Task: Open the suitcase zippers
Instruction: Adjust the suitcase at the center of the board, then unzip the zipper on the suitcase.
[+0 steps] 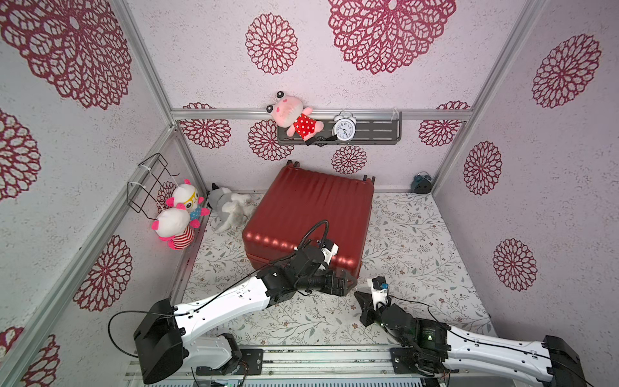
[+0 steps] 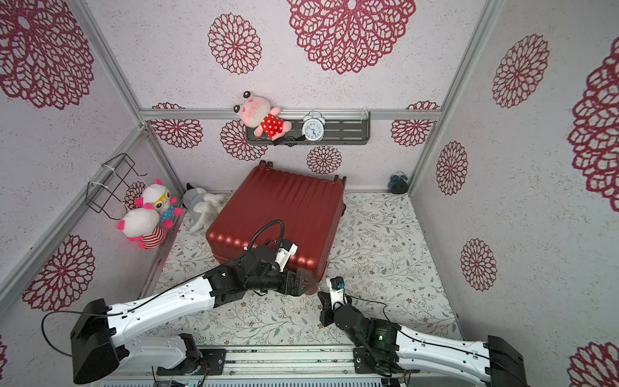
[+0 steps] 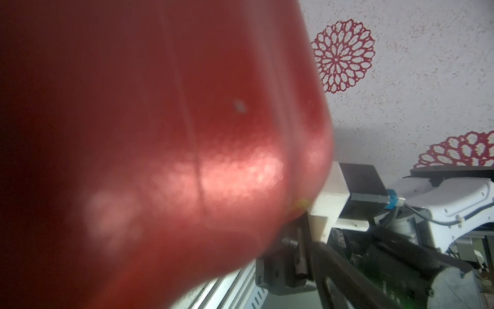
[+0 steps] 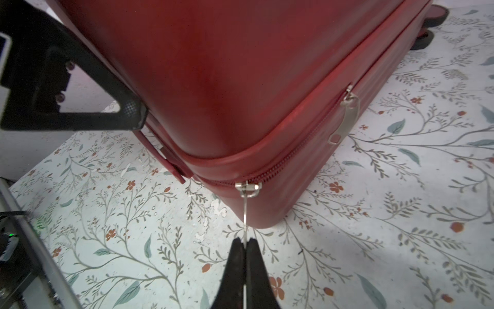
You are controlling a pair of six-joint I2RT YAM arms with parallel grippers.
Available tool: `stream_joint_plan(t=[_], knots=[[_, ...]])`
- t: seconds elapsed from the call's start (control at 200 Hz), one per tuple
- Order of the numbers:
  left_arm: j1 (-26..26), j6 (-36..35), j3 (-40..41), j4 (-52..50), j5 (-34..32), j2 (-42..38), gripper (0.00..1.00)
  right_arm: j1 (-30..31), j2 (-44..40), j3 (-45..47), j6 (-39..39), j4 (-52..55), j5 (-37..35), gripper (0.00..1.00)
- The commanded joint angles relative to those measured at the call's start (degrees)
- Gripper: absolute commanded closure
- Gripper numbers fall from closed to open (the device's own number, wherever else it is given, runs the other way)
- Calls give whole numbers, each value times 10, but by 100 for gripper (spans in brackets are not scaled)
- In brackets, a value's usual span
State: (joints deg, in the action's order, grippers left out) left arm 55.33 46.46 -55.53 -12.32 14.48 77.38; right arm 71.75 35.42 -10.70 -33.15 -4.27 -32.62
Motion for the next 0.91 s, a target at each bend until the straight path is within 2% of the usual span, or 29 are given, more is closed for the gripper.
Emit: stream_joint_plan(t=[0.0,0.08,0.2,0.305,0.48,0.685,0.77,0.901], knots=[[-19,-32,-35,81,-6,39,2,-13,-10,-2,23,13,16,100],[-23,-36,-50,93,5,60,2,-21,-12,0,24,12,26,100],[-26,-38,-74,110,27,91,2,-65,-11,3,28,4,46,100],[-19,-35,-85,110,37,88,1,-84,-14,1,30,7,56,100],[18,-50,-71,36,-55,3,2,-102,-27,4,28,18,69,100],[20,-56,-45,-81,-176,-119,2,-109,-38,8,27,24,75,100],[-2,-71,-61,-164,-230,-150,2,-110,-40,8,27,26,78,100],[-96,-86,-69,-230,-227,-191,2,-112,-44,7,27,32,82,100]])
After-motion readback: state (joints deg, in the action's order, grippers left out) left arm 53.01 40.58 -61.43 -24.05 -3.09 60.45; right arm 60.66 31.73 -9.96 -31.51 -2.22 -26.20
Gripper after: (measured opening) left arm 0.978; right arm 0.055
